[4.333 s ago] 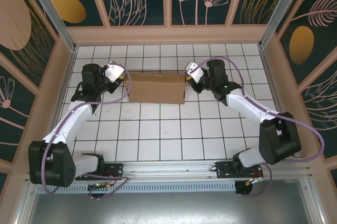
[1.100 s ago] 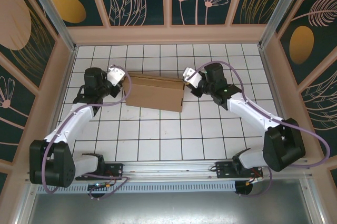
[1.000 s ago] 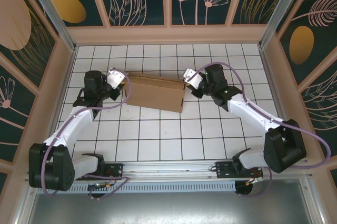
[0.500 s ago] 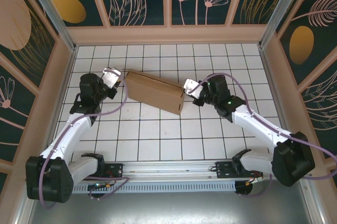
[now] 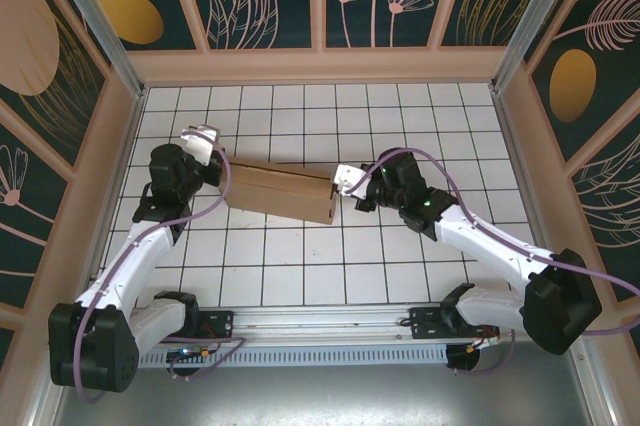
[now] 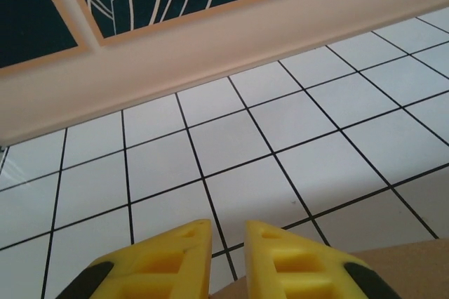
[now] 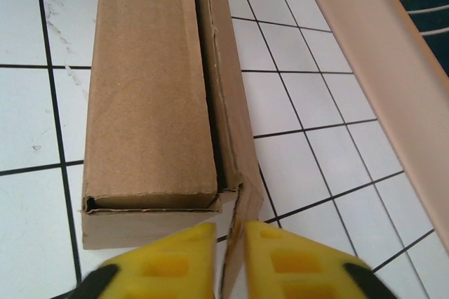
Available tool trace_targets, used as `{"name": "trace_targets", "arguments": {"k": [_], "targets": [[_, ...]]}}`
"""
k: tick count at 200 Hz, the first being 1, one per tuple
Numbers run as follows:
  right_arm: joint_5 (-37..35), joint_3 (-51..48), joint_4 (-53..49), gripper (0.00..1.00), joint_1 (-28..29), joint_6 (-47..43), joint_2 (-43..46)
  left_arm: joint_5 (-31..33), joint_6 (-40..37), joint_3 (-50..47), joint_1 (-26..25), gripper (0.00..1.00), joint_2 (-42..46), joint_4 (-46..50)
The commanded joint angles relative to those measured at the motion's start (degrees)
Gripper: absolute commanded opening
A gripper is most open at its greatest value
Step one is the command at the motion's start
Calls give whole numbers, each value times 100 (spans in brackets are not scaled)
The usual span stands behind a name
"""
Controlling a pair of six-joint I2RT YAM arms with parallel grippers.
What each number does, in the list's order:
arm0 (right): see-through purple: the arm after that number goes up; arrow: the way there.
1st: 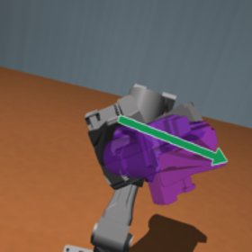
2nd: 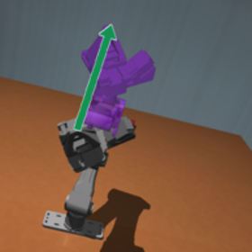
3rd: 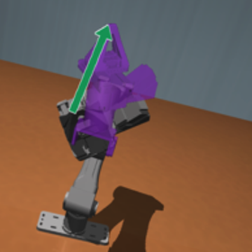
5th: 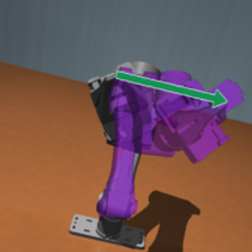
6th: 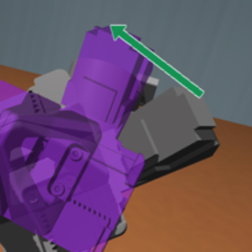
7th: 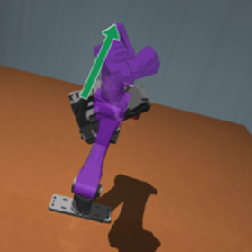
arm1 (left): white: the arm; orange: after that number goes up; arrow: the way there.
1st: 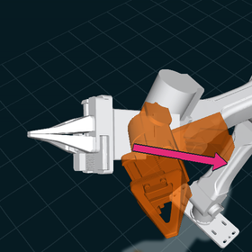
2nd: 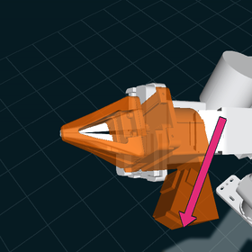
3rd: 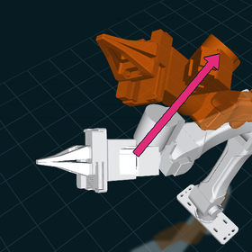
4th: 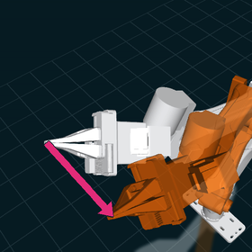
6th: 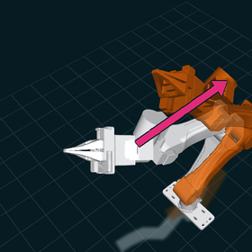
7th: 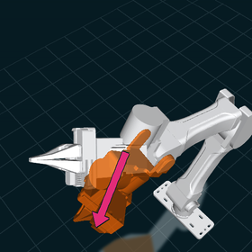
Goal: Fold the paper box
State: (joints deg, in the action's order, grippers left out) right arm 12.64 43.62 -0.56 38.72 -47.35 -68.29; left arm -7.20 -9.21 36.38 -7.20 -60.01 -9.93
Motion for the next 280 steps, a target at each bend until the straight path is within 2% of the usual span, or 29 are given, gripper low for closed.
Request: {"name": "trace_targets", "arguments": {"k": [1,11,25,37,45,70,100,129,178,221,243,280], "targets": [[97,137,-174,33,-49,138,-1,113,333,325,-9,20,234,77],[223,289,-294,44,-83,220,38,116,334,448,-16,21,316,160],[465,527,-522,53,-115,320,109,99,367,620,-17,21,395,273],[790,815,-656,67,-145,550,190,6,417,717,-17,20,450,333],[1040,1030,-722,73,-168,728,202,-26,496,732,-18,20,500,326],[1681,1688,-917,77,-210,1271,-110,-172,832,683,-16,18,628,176],[2267,2719,-1428,79,-197,1652,-1173,-611,1477,532,-18,16,793,-119],[2471,3597,-2109,99,-19,1661,-2328,-787,1779,395,-86,16,962,-158],[2247,4429,-2693,99,204,1563,-3477,-939,2116,145,-178,16,1130,-397],[2384,5115,-3544,93,371,1407,-4090,-877,2128,106,-200,15,1201,-449],[2202,5095,-3550,86,420,1363,-4145,-853,2133,106,-203,14,1172,-455],[2008,5051,-3673,66,421,1264,-4218,-845,2187,90,-200,14,1167,-496]]}}
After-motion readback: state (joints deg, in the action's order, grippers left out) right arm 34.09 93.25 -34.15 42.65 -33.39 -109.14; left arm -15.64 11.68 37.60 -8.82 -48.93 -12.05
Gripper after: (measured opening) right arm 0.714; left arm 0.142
